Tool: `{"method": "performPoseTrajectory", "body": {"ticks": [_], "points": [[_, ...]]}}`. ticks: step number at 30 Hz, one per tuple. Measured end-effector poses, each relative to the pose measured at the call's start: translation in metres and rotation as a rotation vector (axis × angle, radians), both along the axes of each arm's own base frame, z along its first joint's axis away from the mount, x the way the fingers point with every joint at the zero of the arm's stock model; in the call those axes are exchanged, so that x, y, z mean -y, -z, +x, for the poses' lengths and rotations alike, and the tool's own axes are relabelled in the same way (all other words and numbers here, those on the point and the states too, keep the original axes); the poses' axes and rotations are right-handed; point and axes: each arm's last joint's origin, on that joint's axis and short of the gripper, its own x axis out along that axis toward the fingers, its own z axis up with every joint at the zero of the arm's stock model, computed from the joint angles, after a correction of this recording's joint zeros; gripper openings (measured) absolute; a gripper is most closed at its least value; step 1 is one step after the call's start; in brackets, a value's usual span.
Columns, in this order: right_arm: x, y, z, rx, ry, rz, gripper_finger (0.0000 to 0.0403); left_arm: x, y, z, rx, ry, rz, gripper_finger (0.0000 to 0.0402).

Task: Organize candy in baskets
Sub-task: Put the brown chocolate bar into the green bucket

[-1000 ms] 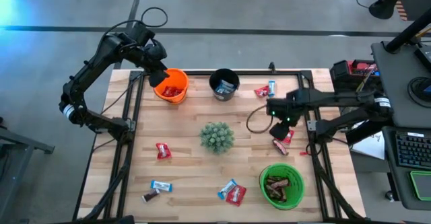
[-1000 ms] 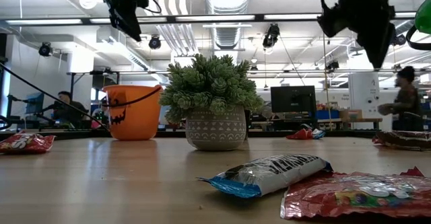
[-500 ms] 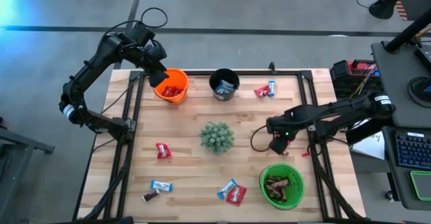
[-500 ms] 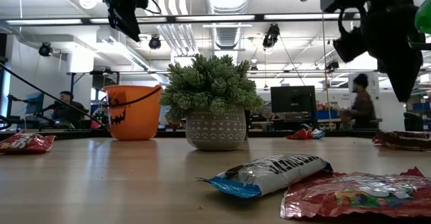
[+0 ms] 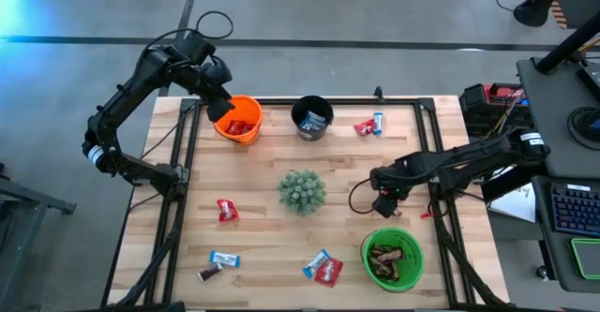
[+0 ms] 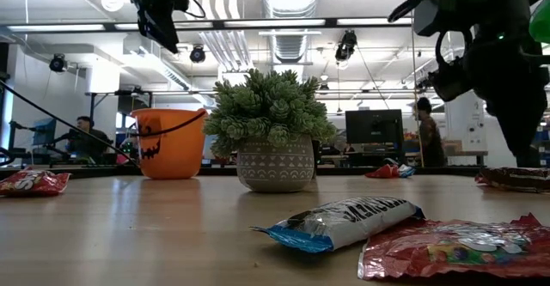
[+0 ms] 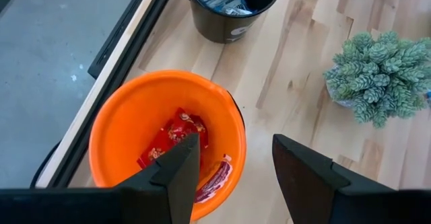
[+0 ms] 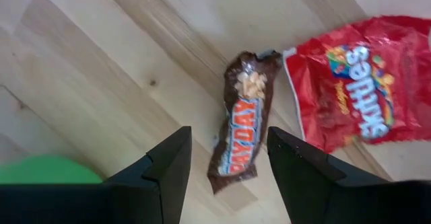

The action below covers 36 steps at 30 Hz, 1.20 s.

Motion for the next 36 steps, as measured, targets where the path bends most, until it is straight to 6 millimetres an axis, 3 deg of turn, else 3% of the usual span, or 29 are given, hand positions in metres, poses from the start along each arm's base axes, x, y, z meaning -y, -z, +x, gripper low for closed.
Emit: {"method": "performPoseTrajectory", "body": {"ticks": [24, 28, 33, 36], "points": [[0.0, 0.033, -0.011, 0.006, 0.056, 0.035, 0.0178, 0.001, 0.001, -0.001, -0.009, 0.0, -0.011, 0.0168], [0.0, 0.032, -0.011, 0.005, 0.057, 0.044, 0.013, 0.001, 0.001, -0.001, -0.008, 0.0, -0.01, 0.0168], [0.0, 0.032, -0.011, 0.008, 0.057, 0.05, 0.0027, 0.001, 0.001, -0.001, -0.009, -0.008, -0.015, 0.0168], [0.0, 0.032, -0.011, 0.007, 0.063, 0.051, 0.0019, 0.002, 0.001, -0.002, -0.019, -0.014, -0.031, 0.0168]]}}
